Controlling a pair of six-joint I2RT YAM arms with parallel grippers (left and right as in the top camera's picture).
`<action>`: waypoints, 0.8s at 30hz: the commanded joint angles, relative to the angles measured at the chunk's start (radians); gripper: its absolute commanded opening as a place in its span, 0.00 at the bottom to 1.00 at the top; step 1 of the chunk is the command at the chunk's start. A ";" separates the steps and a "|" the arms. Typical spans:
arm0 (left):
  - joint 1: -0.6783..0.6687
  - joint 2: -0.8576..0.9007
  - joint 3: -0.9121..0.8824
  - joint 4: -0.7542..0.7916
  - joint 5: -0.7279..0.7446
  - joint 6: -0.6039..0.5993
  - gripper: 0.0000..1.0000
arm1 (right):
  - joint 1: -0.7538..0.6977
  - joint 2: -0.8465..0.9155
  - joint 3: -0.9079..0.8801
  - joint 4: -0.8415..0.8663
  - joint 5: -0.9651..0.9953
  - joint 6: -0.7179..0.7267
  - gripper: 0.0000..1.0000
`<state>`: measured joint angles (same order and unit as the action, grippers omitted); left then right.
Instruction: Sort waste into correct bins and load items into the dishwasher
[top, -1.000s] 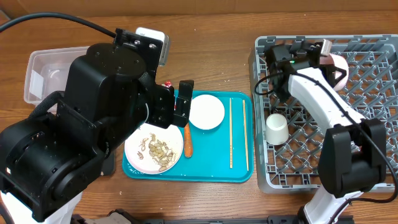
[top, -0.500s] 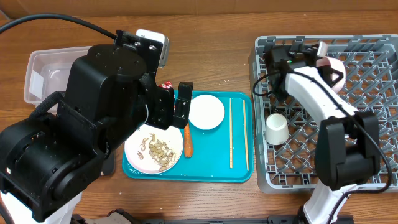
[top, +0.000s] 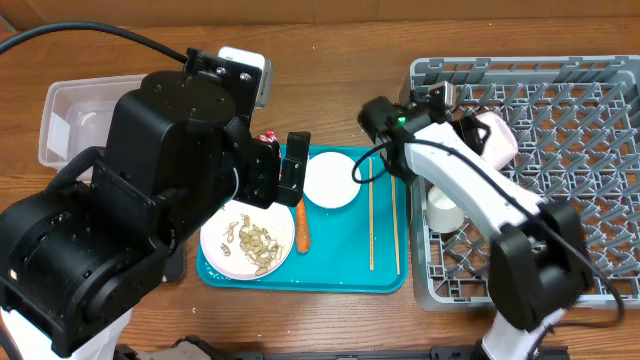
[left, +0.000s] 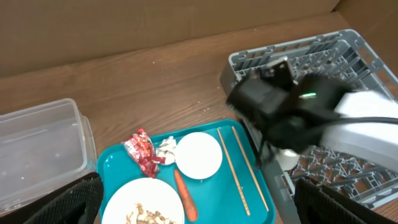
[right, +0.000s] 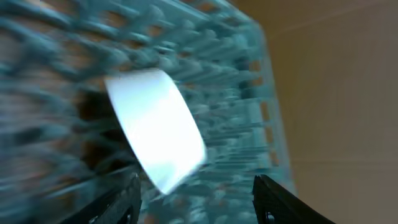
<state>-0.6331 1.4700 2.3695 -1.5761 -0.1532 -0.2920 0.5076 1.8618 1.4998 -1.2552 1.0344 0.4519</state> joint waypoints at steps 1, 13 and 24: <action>0.006 -0.004 0.014 0.001 -0.020 0.043 1.00 | 0.023 -0.155 0.100 0.021 -0.500 -0.014 0.71; 0.006 -0.044 0.014 -0.075 -0.301 -0.087 1.00 | 0.018 -0.116 0.014 0.105 -1.180 0.052 0.67; 0.006 -0.161 0.014 -0.087 -0.434 -0.153 1.00 | 0.032 0.053 -0.118 0.296 -1.205 0.108 0.54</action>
<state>-0.6331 1.3201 2.3726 -1.6527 -0.5354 -0.4168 0.5327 1.8927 1.4036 -0.9970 -0.1505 0.5259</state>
